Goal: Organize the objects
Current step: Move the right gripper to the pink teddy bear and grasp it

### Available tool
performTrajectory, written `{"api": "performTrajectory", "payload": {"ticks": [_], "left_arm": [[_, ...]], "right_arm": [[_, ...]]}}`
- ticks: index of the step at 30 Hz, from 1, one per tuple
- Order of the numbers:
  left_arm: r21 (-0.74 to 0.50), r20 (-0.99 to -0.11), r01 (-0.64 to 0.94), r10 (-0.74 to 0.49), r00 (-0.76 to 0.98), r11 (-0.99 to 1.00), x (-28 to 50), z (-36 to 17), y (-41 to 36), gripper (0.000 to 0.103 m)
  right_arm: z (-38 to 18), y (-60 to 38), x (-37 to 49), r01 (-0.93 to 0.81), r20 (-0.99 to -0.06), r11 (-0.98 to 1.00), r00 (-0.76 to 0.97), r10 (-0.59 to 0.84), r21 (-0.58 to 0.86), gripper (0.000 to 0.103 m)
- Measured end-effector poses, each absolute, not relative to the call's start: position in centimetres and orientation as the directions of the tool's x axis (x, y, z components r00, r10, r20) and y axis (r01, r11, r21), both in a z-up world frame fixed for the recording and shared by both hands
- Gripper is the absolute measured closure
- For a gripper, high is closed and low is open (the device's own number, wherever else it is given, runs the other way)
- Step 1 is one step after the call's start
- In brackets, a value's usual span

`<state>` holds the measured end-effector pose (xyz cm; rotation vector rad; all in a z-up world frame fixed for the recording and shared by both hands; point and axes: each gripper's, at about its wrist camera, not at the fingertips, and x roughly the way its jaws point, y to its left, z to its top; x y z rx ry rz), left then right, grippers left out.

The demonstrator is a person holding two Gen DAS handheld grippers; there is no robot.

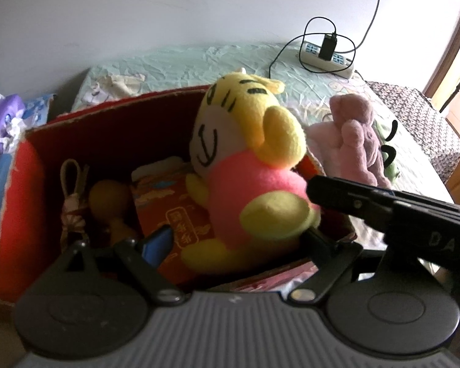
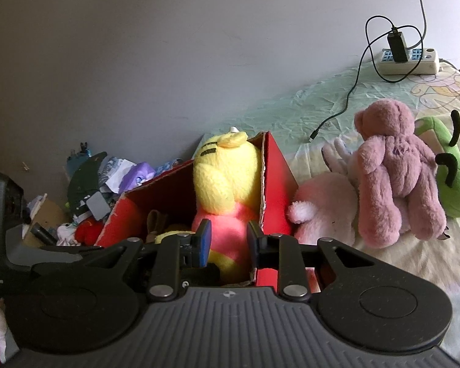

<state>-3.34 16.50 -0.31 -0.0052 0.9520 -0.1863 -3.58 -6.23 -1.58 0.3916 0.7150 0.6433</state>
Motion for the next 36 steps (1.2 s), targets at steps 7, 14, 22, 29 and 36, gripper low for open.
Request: {"api": "performTrajectory", "payload": {"ticks": [7, 14, 22, 29, 36], "left_arm": [[-0.031, -0.795, 0.11, -0.091, 0.599, 0.993, -4.8, 1.1, 15.4, 0.011], [-0.022, -0.757, 0.094, -0.078, 0.648, 0.995, -5.4, 3.3, 12.8, 0.011], [-0.05, -0.736, 0.12, -0.118, 0.667, 0.992, -4.7, 3.5, 7.1, 0.011], [-0.048, -0.728, 0.199, -0.171, 0.664, 0.979, -3.0, 1.8, 2.2, 0.011], [-0.068, -0.755, 0.212, -0.189, 0.628, 0.975, -0.2, -0.7, 0.8, 0.015]], "right_arm": [[-1.1, -9.5, -3.7, -0.412, -0.442, 0.727, 0.595, 0.672, 0.55, 0.073], [-1.8, -13.5, -3.4, -0.356, -0.465, 0.748, 0.612, 0.64, 0.561, 0.073], [-2.9, -17.8, -2.8, -0.29, -0.491, 0.762, 0.621, 0.61, 0.579, 0.072], [-3.9, -21.6, -1.8, -0.228, -0.513, 0.752, 0.607, 0.606, 0.618, 0.07], [-5.3, -23.9, 0.6, -0.182, -0.526, 0.718, 0.565, 0.635, 0.672, 0.064]]}}
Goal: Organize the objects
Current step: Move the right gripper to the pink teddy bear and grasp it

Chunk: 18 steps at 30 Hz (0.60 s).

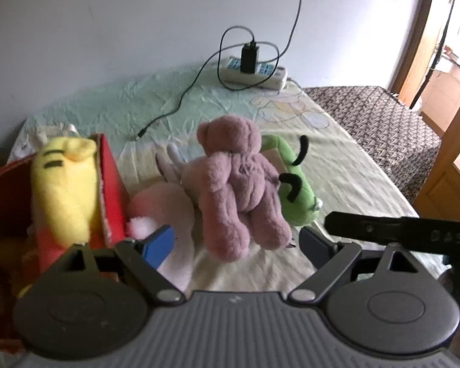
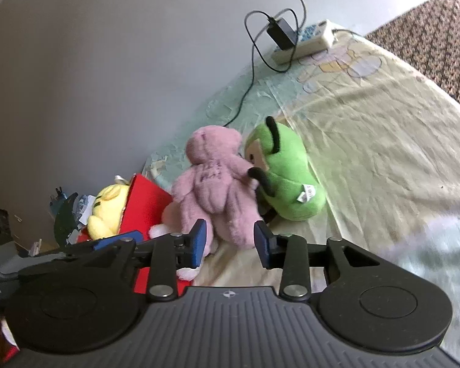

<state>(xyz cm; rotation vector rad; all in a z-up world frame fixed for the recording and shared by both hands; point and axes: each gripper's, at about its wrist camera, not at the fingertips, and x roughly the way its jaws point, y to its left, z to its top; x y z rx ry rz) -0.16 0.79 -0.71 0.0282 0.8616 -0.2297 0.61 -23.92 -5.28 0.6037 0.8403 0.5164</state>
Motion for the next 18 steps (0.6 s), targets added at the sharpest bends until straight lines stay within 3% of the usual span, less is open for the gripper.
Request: {"api": "performTrajectory", "payload": {"ticks": [14, 18], "left_arm": [[-0.07, -0.8, 0.208, -0.179, 0.573, 0.976, 3.7, -3.0, 0.0, 0.04], [-0.1, -0.812, 0.196, -0.194, 0.551, 0.976, 4.6, -3.4, 0.6, 0.04]], "right_arm": [[-8.9, -22.8, 7.4, -0.121, -0.514, 0.61, 0.428, 0.744, 0.783, 0.061], [-9.9, -22.1, 9.0, -0.111, -0.512, 0.594, 0.397, 0.761, 0.796, 0.056]]}}
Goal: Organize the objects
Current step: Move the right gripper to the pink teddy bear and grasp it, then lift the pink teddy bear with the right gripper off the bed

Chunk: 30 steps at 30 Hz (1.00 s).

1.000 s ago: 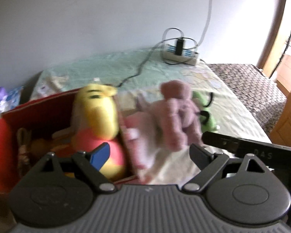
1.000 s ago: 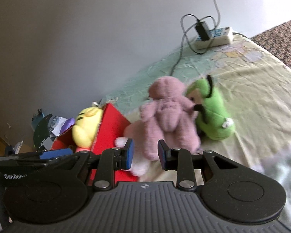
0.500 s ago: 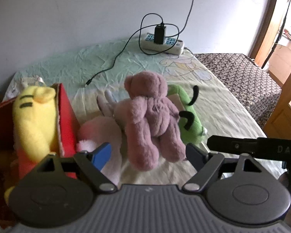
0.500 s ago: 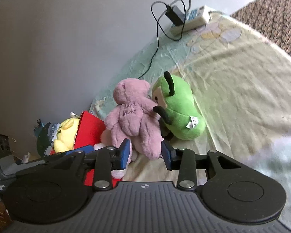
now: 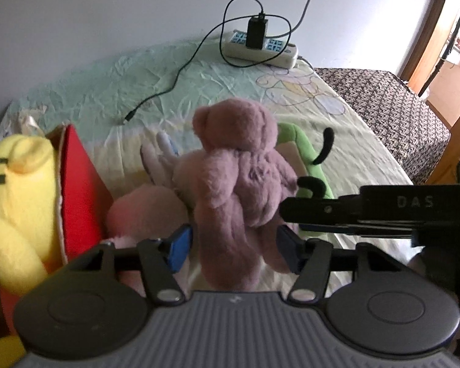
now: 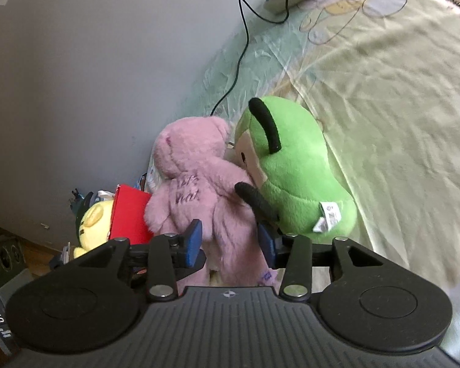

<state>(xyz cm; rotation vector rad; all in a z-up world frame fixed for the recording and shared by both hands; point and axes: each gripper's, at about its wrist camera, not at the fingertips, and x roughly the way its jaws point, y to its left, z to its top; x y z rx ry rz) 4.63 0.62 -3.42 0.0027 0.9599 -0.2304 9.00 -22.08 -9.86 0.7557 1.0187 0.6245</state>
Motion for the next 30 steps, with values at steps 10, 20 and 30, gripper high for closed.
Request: {"api": "performTrajectory", "payload": {"ticks": [10, 20, 30], "left_arm": [[-0.147, -0.832, 0.164, -0.212, 0.512, 0.975, 7.5, -5.0, 1.2, 0.04], [-0.196, -0.824, 0.156, -0.249, 0.51, 0.968, 7.4, -4.7, 1.4, 0.045], [-0.221, -0.805, 0.196, -0.292, 0.517, 0.955, 5.0, -3.7, 1.0, 0.047]], "right_arm": [[-11.0, -20.8, 10.8, -0.161, -0.458, 0.538, 0.361, 0.813, 0.828, 0.051], [-10.3, -21.8, 10.1, -0.201, -0.465, 0.56, 0.375, 0.802, 0.804, 0.074], [-9.0, -22.6, 8.4, -0.236, -0.477, 0.572, 0.359, 0.803, 0.786, 0.076]]}}
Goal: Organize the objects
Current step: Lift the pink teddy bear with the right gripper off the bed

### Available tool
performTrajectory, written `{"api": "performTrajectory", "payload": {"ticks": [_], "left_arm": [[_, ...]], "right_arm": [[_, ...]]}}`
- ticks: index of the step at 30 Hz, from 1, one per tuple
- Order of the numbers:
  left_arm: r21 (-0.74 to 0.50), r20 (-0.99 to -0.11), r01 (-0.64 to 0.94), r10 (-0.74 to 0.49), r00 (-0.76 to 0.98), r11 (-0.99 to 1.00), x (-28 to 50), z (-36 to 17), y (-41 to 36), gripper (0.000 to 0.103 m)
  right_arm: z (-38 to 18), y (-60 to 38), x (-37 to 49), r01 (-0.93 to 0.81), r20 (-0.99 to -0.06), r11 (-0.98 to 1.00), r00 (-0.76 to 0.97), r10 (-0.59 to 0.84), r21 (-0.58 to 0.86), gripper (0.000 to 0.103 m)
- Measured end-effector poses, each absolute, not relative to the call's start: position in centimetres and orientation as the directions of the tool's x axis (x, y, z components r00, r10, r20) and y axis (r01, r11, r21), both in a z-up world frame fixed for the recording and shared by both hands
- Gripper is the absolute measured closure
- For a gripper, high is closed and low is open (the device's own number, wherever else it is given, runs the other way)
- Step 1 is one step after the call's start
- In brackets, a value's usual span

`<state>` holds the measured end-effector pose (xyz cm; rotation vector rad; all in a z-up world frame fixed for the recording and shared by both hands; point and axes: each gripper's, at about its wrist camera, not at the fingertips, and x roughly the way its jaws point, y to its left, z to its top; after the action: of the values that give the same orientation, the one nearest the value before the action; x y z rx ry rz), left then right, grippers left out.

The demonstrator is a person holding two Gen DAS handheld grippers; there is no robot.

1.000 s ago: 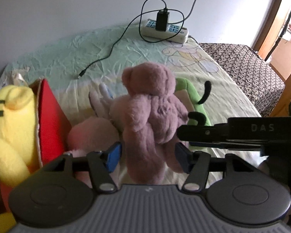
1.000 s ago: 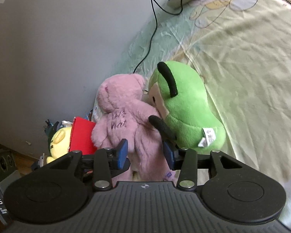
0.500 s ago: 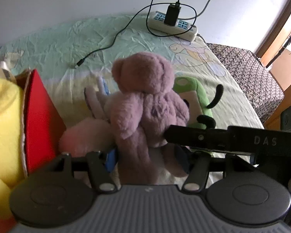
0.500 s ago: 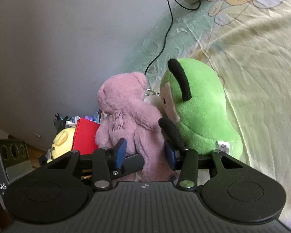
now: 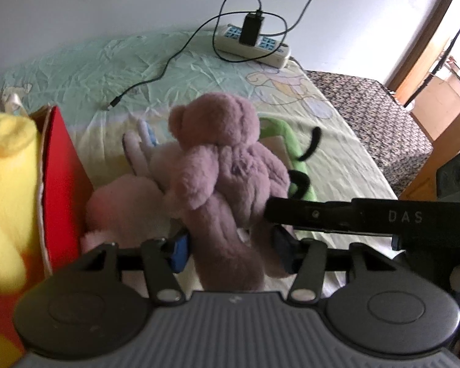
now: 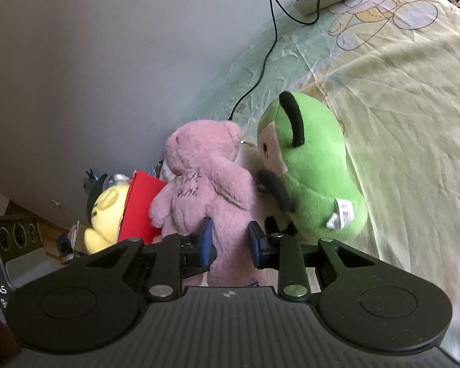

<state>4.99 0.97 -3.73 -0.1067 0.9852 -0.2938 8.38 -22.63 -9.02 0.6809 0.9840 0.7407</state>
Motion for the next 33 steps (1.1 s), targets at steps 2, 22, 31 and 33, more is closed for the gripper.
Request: {"api": "performTrajectory", "payload": {"ticks": [2, 22, 31, 33], "left_arm": [[-0.222, -0.804, 0.212, -0.302, 0.512, 0.952, 4.3, -3.7, 0.8, 0.047], [-0.189, -0.772, 0.323, -0.343, 0.535, 0.928, -2.9, -1.7, -0.9, 0.047], [-0.203, -0.789, 0.359, -0.369, 0.491, 0.911, -5.1, -3.1, 0.3, 0.047], [-0.217, -0.803, 0.359, -0.375, 0.464, 0.908, -5.6, -4.1, 0.8, 0.047]], "right_arm": [[-8.9, -22.9, 7.7, -0.24, -0.49, 0.582, 0.349, 0.799, 0.777, 0.076], [-6.9, -24.5, 0.9, -0.279, -0.514, 0.624, 0.377, 0.77, 0.73, 0.078], [-7.7, -23.1, -1.7, -0.266, -0.574, 0.661, 0.339, 0.745, 0.701, 0.078], [-8.2, -22.6, -2.3, -0.262, -0.602, 0.68, 0.323, 0.73, 0.684, 0.078]]}}
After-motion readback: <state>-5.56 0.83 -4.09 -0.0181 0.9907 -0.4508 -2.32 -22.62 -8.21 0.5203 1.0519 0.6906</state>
